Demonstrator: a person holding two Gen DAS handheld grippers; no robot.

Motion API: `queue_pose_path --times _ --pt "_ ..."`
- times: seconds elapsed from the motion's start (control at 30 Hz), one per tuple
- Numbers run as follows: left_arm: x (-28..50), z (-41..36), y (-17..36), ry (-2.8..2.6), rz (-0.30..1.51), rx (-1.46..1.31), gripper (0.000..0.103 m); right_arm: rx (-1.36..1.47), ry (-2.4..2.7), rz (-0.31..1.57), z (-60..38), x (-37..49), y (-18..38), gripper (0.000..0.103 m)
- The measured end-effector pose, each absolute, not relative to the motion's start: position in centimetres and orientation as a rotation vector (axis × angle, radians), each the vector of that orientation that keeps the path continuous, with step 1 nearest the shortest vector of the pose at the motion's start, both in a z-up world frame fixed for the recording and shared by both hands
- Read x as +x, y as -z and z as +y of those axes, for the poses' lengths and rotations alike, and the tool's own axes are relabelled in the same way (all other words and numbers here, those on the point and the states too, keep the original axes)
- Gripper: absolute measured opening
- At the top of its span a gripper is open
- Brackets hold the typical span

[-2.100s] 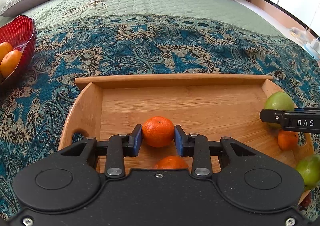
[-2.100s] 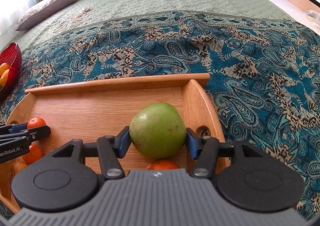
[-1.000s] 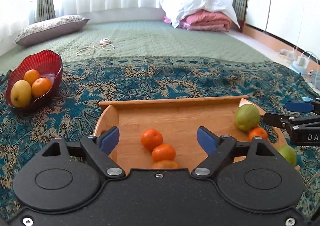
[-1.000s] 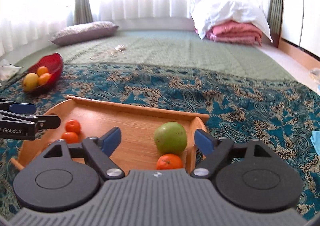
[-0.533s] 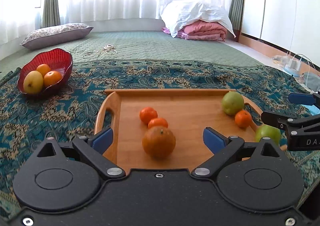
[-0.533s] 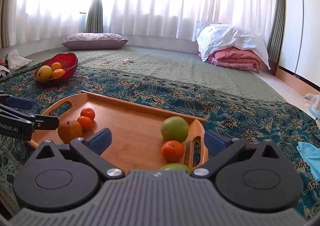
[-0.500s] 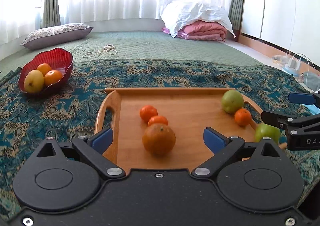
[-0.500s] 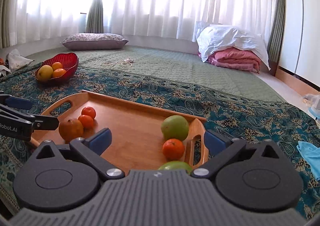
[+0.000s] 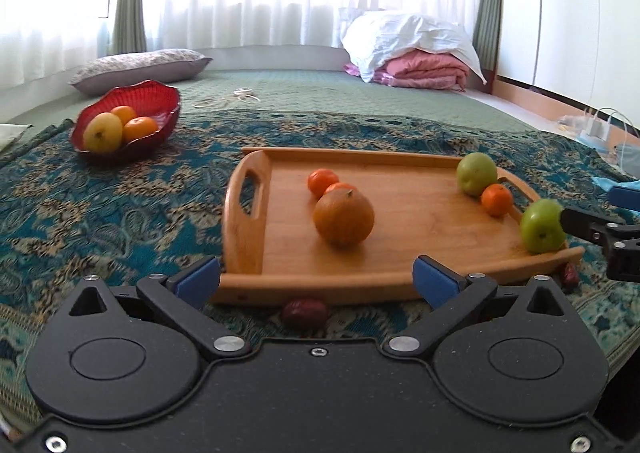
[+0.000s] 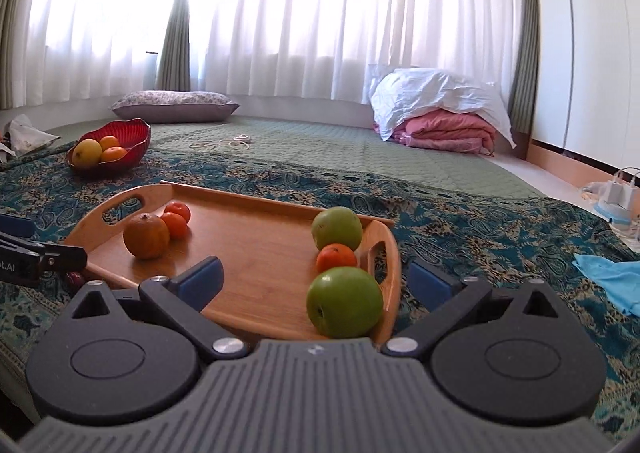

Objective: Organize fruits
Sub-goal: 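Withdraw both open grippers toward the red dates in front of the tray, then grasp a red date with the left gripper while the right gripper grasps another date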

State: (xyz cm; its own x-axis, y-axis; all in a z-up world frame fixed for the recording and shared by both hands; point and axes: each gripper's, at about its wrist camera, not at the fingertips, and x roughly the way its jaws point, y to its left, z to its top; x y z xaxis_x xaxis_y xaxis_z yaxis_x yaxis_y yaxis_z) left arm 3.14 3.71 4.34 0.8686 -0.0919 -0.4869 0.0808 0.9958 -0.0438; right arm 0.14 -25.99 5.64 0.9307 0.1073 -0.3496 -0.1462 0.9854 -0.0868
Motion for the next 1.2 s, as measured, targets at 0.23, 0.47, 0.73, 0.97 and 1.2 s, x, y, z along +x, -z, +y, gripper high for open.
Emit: queue_pose_path --times 0.23,0.47,0.73,0.97,1.2 --pt "2.5 4.2 -2.7 0.051 0.539 -0.036 0.102 -0.131 -0.097 0.346 -25.8 -1.5 -3.8 0.103" --pt "2.8 4.2 -1.8 0.033 0.569 -0.029 0.087 -0.165 -0.094 0.379 -25.3 -2.3 -2.3 0.103" --pt "3.5 4.0 -1.1 0.043 0.6 -0.039 0.062 -0.141 -0.076 0.429 -25.6 -1.6 -1.5 0.087" --pt "4.2 3.9 -0.9 0.055 0.606 -0.04 0.047 -0.128 0.009 0.502 -26.0 -0.4 -0.8 0.059" --pt "4.8 4.0 -0.8 0.06 0.611 -0.048 0.031 -0.123 0.058 0.543 -26.5 0.3 -0.3 0.04"
